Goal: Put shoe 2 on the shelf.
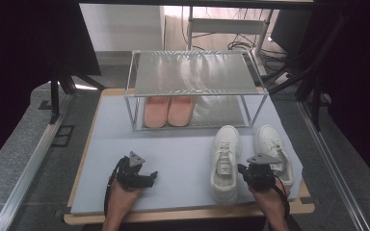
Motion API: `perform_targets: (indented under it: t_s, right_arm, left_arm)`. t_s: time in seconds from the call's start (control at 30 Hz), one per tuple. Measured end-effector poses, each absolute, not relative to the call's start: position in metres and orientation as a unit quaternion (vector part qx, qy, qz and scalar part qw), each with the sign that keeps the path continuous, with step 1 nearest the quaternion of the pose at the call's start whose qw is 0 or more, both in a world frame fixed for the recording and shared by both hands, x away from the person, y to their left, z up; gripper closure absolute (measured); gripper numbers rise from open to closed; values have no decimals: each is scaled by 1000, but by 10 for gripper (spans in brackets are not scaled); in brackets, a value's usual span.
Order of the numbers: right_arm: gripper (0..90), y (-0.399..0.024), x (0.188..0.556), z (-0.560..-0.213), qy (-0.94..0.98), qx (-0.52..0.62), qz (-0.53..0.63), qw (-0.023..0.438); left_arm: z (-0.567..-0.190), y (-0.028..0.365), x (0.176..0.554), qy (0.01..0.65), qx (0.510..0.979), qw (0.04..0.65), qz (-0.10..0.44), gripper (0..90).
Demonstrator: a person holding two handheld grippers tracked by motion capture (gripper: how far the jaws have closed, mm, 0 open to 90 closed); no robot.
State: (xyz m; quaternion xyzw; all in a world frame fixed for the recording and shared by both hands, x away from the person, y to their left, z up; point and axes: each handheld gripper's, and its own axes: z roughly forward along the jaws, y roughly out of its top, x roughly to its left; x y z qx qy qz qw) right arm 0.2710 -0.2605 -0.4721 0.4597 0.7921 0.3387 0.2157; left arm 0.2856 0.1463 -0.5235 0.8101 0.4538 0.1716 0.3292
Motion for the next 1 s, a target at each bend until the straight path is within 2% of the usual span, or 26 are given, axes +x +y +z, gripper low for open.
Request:
perform_targets:
  t_s: [0.03, 0.13, 0.37, 0.67, 1.0]
  right_arm:
    - [900, -261, 270, -474, 791, 465, 326, 225]
    - [900, -268, 267, -477, 779, 480, 344, 209]
    - [900, -269, 265, -487, 760, 512, 343, 207]
    - [900, -260, 273, -495, 750, 526, 335, 221]
    - [900, -252, 281, -498, 742, 527, 353, 215]
  left_arm:
    - [-524, 146, 286, 454, 810, 329, 172, 133]
    - [-524, 146, 286, 454, 810, 329, 172, 134]
    - [-524, 146, 286, 454, 810, 329, 172, 133]
    - [-524, 146, 286, 454, 810, 329, 172, 133]
    - [-524, 146, 286, 454, 810, 329, 172, 133]
